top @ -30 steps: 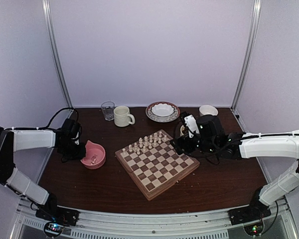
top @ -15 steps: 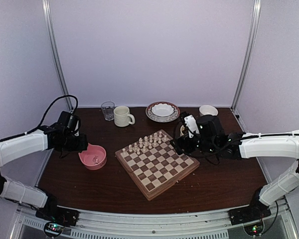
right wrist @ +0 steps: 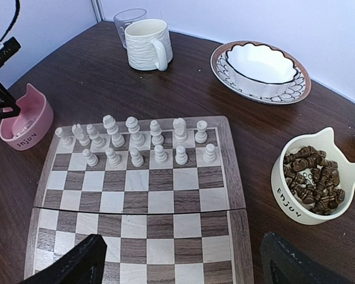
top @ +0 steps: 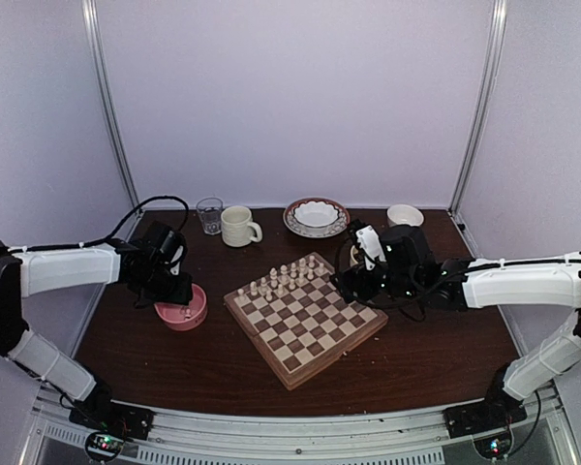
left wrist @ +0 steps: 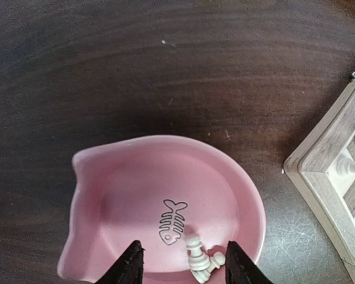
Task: Set up the chess pieces on the board
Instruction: Pick up the chess pile from the storage box, then pick up the pawn from the chess pile, then place the pawn on the chessboard, then pick up the pawn from the chessboard.
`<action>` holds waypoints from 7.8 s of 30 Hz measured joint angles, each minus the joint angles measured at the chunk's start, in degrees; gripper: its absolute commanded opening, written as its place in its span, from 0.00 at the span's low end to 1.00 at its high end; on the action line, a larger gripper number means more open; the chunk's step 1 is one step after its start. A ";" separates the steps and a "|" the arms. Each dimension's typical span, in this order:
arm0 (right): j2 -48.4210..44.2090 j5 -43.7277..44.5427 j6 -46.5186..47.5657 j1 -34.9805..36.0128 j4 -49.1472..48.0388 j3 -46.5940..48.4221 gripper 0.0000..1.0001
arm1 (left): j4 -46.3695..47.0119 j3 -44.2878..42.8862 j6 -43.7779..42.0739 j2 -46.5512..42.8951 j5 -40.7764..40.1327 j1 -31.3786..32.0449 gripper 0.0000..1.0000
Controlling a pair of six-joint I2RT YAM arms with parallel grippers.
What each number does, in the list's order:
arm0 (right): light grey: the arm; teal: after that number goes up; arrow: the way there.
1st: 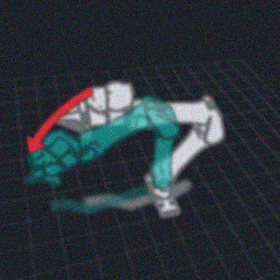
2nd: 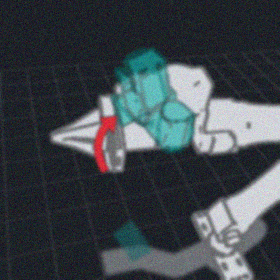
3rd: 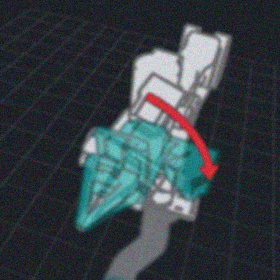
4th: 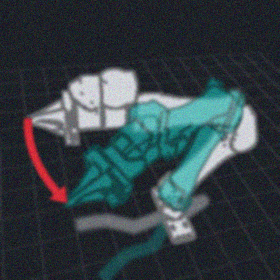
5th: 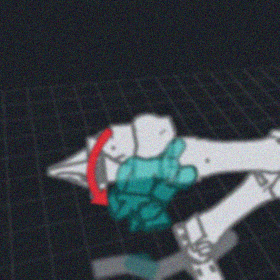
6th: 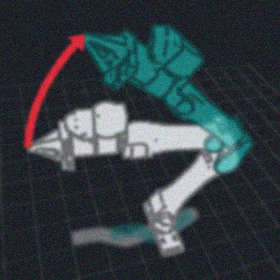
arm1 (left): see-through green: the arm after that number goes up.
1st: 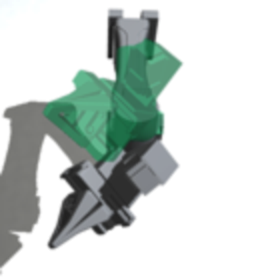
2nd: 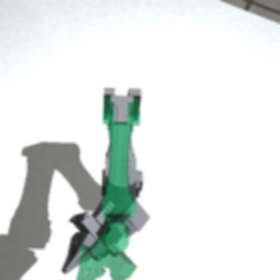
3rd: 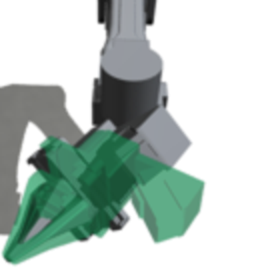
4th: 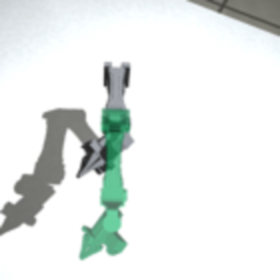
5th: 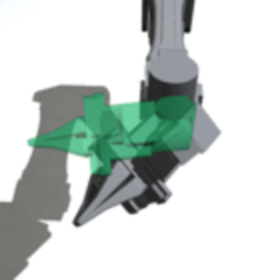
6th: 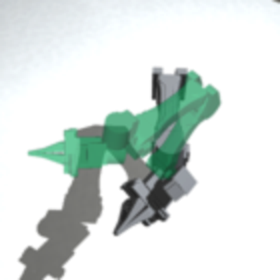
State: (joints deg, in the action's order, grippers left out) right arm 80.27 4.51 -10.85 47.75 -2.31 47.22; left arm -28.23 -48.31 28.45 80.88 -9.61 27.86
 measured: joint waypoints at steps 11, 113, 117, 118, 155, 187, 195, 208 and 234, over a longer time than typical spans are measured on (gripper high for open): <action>0.15 -0.02 0.17 0.00 0.11 0.00 0.94 | -4.26 -4.81 1.05 9.68 5.57 0.00 0.47; 17.00 -48.61 -4.59 10.82 -31.32 1.64 0.68 | 34.07 8.09 -1.51 -9.20 53.88 17.62 0.13; 17.64 -48.70 -4.68 11.04 -32.41 1.66 0.64 | 34.88 7.98 -1.49 -8.98 54.80 18.01 0.13; 17.64 -48.74 -4.81 11.06 -32.76 1.66 0.61 | 35.08 7.98 -1.49 -8.98 54.95 18.05 0.13; 17.66 -50.80 -6.67 11.17 -36.89 1.64 0.08 | 34.91 7.48 -2.12 -9.66 54.34 18.38 0.13; 35.36 -13.84 14.14 10.73 58.86 53.16 0.00 | 18.40 10.43 -7.80 -23.61 5.31 18.45 0.14; 43.19 -5.75 14.69 10.71 72.87 57.51 0.09 | 20.74 10.62 -8.04 -18.80 6.45 18.45 0.13; 43.15 -2.80 15.67 10.34 74.62 57.94 0.57 | 20.90 10.62 -8.20 -18.71 6.93 18.49 0.13; 15.21 -8.04 8.83 8.83 36.57 20.41 0.46 | 21.70 12.04 -9.38 -24.30 7.02 18.49 0.15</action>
State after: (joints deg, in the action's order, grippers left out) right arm 95.48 -3.53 -2.02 56.58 34.26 67.64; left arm -6.52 -36.27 19.07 56.58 -2.59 46.35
